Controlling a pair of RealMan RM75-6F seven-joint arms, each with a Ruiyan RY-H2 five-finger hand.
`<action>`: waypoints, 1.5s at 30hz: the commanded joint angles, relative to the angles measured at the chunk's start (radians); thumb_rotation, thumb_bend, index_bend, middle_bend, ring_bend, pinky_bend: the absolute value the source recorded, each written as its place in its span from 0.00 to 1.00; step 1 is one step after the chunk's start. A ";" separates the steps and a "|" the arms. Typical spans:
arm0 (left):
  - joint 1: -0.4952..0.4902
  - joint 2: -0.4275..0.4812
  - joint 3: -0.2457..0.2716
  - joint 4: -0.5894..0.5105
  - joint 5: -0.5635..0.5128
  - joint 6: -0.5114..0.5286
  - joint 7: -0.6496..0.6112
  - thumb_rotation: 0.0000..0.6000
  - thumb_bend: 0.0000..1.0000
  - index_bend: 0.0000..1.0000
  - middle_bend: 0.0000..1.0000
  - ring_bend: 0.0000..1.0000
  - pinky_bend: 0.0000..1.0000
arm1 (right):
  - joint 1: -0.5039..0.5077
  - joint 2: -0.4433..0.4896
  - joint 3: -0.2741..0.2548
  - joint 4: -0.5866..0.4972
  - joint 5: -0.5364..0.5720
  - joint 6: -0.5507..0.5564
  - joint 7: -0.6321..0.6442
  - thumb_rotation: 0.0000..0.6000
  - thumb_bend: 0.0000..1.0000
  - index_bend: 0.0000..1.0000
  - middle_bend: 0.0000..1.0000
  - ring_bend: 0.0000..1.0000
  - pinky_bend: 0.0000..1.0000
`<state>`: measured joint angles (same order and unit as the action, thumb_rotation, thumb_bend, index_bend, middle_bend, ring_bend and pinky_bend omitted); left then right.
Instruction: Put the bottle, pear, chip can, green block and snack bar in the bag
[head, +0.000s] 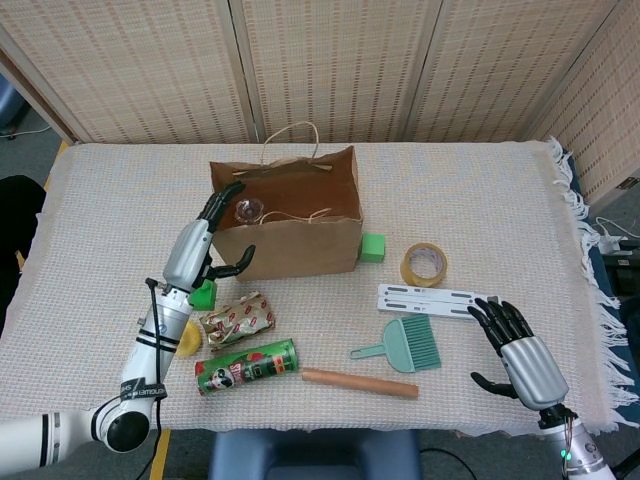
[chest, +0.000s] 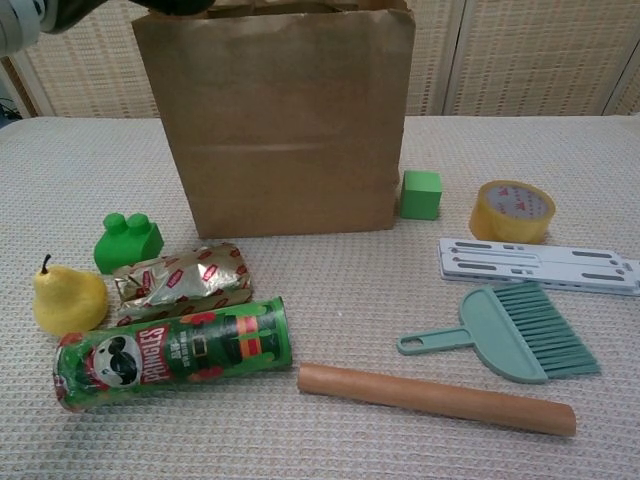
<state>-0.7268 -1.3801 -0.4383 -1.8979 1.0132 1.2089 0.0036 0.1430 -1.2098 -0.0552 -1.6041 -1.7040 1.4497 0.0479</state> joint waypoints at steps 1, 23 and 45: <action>0.057 0.045 0.032 -0.014 0.055 0.038 -0.029 1.00 0.45 0.12 0.04 0.05 0.19 | -0.001 0.000 0.000 0.001 0.000 0.001 0.001 1.00 0.07 0.00 0.00 0.00 0.00; 0.395 0.321 0.451 0.193 0.518 0.118 -0.080 1.00 0.40 0.14 0.16 0.13 0.26 | -0.004 -0.010 -0.005 0.000 0.005 -0.011 -0.035 1.00 0.07 0.00 0.00 0.00 0.00; 0.272 0.153 0.459 0.221 0.403 -0.197 0.290 1.00 0.35 0.00 0.00 0.00 0.06 | -0.015 -0.064 0.024 0.071 -0.101 0.157 0.083 1.00 0.07 0.00 0.00 0.00 0.00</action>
<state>-0.4475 -1.2181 0.0267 -1.6847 1.4264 1.0194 0.2815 0.1319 -1.2633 -0.0376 -1.5482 -1.7930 1.5962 0.1170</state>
